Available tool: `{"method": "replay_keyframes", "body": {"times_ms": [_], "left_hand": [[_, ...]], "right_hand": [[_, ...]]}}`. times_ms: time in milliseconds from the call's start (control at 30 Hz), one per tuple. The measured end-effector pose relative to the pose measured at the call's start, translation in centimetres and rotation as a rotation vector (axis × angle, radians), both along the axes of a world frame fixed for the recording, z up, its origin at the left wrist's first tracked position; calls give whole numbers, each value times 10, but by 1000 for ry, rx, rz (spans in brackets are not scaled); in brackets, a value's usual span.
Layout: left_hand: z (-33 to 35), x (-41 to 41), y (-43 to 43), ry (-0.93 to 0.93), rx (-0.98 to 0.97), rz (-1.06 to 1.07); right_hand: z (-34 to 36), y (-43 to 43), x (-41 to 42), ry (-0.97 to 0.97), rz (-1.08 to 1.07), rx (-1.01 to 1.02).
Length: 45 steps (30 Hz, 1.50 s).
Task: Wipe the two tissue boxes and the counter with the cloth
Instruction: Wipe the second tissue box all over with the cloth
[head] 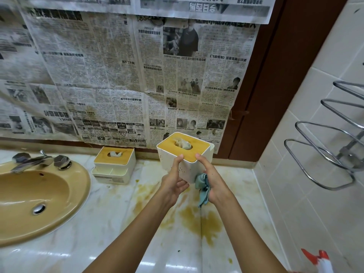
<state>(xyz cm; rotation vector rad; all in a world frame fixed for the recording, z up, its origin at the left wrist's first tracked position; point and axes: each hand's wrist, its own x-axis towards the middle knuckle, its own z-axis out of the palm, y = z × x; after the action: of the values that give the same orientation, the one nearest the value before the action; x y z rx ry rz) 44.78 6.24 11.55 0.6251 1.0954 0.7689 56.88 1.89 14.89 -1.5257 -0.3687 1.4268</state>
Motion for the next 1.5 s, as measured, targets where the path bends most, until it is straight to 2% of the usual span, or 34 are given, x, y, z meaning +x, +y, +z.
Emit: {"method": "replay_keyframes", "body": {"times_ms": [133, 233, 300, 500, 600, 733, 900, 1033, 1133, 1200, 1300, 1400, 1500], "left_hand": [[6, -16, 1, 62, -57, -122], [1, -52, 25, -29, -164, 27], [2, -75, 45, -61, -184, 26], [21, -88, 70, 96, -77, -387], [15, -83, 64, 141, -53, -443], [-3, -78, 54, 59, -90, -464], [4, -61, 43, -59, -225, -342], [13, -50, 39, -156, -341, -255], [16, -46, 36, -193, -384, -236], [17, -45, 34, -193, -399, -236], [21, -41, 28, -200, -400, -258], [28, -34, 21, -232, -399, -265], [36, -29, 18, -263, -377, -233]], "right_hand": [[4, -2, 8, -26, -19, 24], [10, -6, 29, 40, 28, 16], [12, -8, 45, 20, 56, -13], [18, -5, 63, -158, 162, -77], [21, -6, 68, -177, 228, -90], [16, -4, 71, -165, 272, -109], [5, 5, 74, -92, 125, -54], [-6, 10, 66, -27, -222, 139], [-6, 5, 50, -188, -515, 419], [-3, 1, 37, -298, -591, 604], [-1, -3, 19, -589, -503, 782], [-11, -4, 3, -1062, -372, 845], [-28, -4, -12, -1339, -143, 974]]}}
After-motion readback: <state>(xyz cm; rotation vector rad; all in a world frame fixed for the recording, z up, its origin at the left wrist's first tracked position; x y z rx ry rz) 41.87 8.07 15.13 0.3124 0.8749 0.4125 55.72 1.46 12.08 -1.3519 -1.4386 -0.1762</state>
